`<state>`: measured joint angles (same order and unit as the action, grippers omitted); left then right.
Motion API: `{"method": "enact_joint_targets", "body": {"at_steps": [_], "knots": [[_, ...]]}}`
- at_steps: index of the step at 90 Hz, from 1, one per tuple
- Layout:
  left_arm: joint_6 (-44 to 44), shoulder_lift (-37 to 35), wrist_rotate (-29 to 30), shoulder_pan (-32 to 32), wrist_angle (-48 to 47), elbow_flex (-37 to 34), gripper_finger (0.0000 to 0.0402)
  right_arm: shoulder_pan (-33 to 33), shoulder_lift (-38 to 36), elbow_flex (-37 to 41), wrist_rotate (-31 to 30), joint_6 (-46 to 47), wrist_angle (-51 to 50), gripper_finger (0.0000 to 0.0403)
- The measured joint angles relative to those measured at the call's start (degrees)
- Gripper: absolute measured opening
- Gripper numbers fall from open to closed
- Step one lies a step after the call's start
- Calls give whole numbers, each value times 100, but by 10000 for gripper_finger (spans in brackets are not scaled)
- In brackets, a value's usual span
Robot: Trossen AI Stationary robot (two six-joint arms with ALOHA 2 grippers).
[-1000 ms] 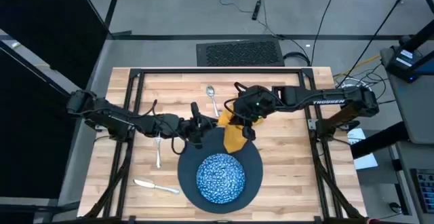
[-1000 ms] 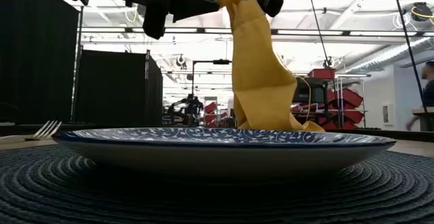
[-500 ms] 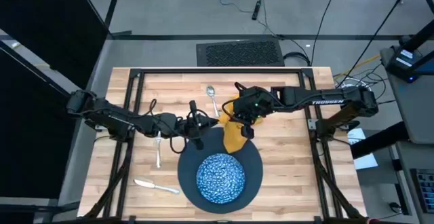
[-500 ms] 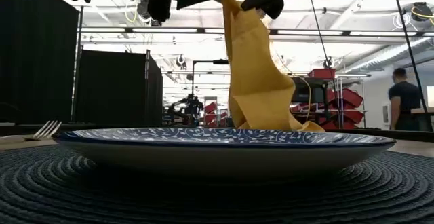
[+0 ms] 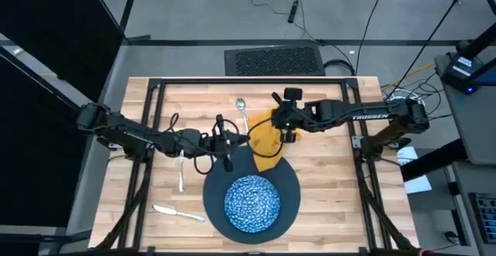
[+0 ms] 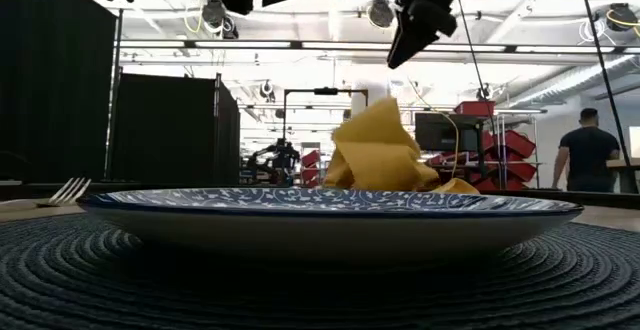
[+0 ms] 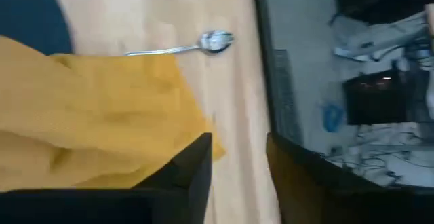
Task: Set table place
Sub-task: Fold the yellow table napkin
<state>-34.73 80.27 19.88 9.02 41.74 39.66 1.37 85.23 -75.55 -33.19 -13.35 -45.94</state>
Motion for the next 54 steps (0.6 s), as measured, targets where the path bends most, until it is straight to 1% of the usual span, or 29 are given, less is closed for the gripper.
{"method": "enact_joint_targets", "body": {"at_steps": [11,24,31,43,54], "knots": [[394,0,41,2,22,0,0,0,4,0,2,-82,106,168],[449,0,171,37,33,0,0,-2,4,0,2,-227,110,184],[506,0,232,64,117,0,0,0,4,0,2,-238,108,190],[918,-43,428,94,423,29,0,19,4,0,12,-240,6,194],[899,-177,466,195,403,133,0,97,4,0,19,-240,32,194]]}}
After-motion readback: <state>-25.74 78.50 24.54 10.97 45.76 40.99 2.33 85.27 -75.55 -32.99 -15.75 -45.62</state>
